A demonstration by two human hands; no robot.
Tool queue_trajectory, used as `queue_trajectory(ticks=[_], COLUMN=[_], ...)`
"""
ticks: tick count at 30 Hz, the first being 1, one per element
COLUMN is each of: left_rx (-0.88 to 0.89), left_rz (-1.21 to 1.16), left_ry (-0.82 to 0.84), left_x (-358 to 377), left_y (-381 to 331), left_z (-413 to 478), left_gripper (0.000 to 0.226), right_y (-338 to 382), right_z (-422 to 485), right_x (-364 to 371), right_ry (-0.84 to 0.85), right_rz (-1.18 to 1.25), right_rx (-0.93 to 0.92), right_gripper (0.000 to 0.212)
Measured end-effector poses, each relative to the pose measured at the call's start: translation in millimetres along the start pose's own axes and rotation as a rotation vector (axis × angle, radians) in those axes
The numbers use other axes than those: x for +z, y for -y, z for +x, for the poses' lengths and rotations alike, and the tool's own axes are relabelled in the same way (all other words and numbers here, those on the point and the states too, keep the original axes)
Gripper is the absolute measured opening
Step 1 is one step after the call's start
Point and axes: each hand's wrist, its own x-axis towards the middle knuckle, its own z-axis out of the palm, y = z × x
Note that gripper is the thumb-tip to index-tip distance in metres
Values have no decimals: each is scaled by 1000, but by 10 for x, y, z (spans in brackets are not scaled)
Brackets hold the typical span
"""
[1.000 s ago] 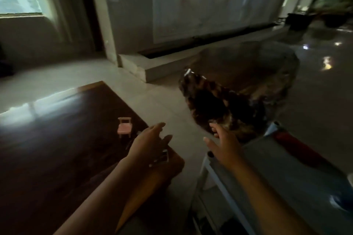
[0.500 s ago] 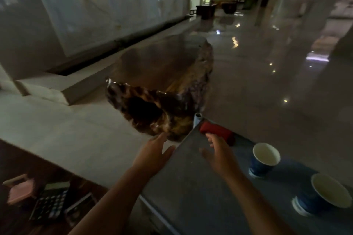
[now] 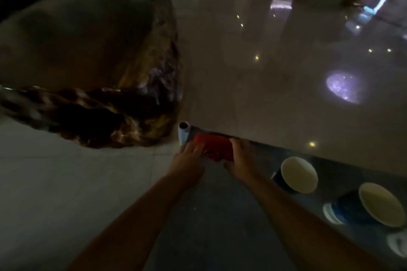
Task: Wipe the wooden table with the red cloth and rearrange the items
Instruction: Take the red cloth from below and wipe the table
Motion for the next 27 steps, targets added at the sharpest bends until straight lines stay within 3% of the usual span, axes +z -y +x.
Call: queue_trajectory(ticks=[6, 14, 27], left_rx=[173, 213, 50], left_rz=[183, 173, 95], left_ry=[56, -110, -88], left_x=[500, 573, 37], left_y=[236, 245, 164], left_z=[810, 1048, -86], left_gripper=[75, 62, 66], right_y=[-17, -48, 377], right_z=[447, 606, -77], right_x=[312, 387, 274], right_ry=[53, -8, 16], right_rz=[-200, -277, -98], right_rx=[45, 91, -85], right_gripper=[81, 62, 70])
